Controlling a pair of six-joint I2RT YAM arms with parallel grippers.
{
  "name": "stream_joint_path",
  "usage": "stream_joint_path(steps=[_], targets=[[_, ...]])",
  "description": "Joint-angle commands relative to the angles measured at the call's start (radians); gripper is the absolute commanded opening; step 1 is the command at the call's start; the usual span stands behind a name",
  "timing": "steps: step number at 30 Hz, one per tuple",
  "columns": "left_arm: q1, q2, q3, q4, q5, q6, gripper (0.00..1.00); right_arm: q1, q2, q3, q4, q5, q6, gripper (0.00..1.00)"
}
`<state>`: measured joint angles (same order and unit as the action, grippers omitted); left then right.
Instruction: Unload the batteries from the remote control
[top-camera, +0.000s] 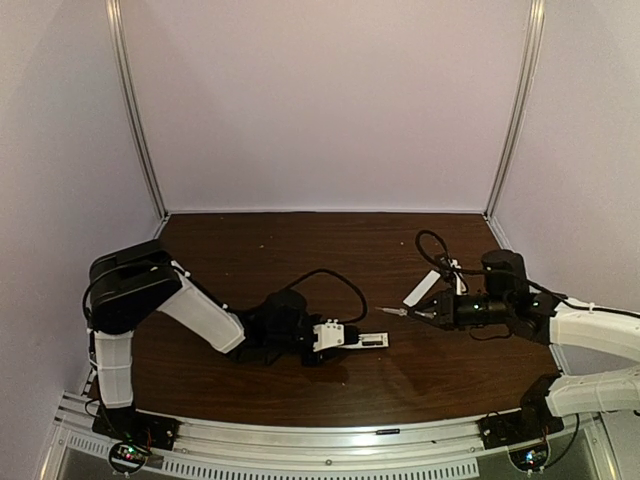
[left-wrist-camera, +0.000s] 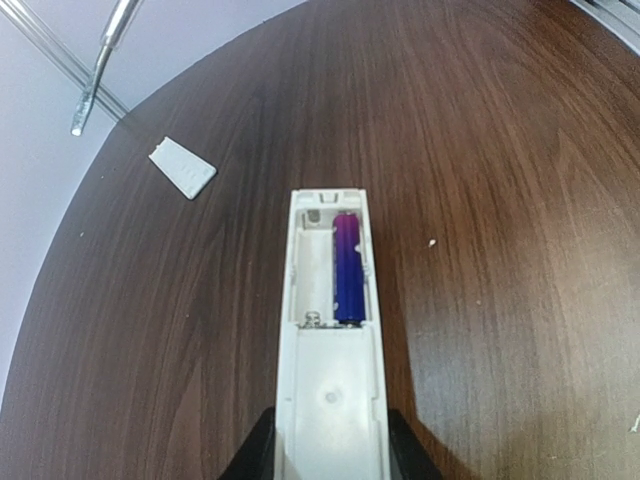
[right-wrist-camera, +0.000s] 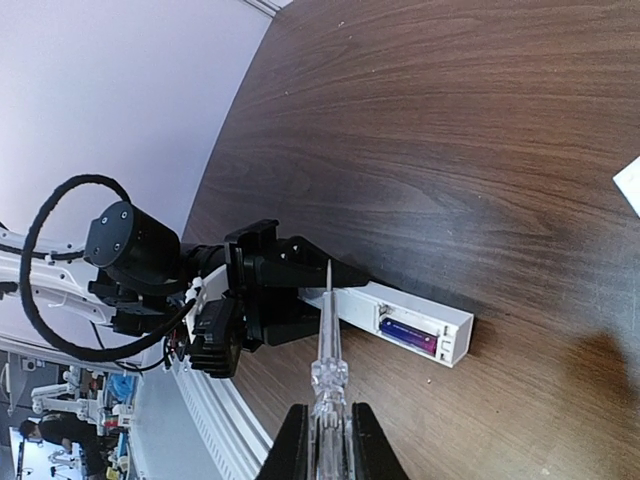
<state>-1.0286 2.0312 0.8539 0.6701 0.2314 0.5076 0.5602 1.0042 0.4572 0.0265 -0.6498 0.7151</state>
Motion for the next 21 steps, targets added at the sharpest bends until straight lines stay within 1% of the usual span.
stream_joint_path(steps=[1, 4, 6, 10, 14, 17, 21], targets=[[0.000, -0.045, -0.024, -0.003, -0.011, 0.014, 0.00, 0.039, -0.009, 0.097, -0.161, 0.121, -0.087, 0.00], [0.000, -0.050, -0.030, 0.000, -0.045, 0.018, 0.00, 0.079, -0.009, 0.183, -0.285, 0.232, -0.127, 0.00], [0.000, -0.050, -0.036, 0.017, -0.093, 0.025, 0.00, 0.105, -0.008, 0.240, -0.368, 0.306, -0.148, 0.00], [0.001, -0.056, -0.071, 0.088, -0.150, 0.043, 0.00, 0.136, -0.009, 0.337, -0.464, 0.413, -0.193, 0.00], [0.000, -0.061, -0.082, 0.111, -0.159, 0.055, 0.00, 0.155, -0.009, 0.407, -0.515, 0.533, -0.240, 0.00], [-0.001, -0.065, -0.086, 0.111, -0.160, 0.063, 0.00, 0.170, -0.015, 0.425, -0.516, 0.622, -0.285, 0.00], [0.000, -0.081, -0.117, 0.157, -0.166, 0.082, 0.00, 0.186, -0.028, 0.433, -0.463, 0.645, -0.342, 0.00]])
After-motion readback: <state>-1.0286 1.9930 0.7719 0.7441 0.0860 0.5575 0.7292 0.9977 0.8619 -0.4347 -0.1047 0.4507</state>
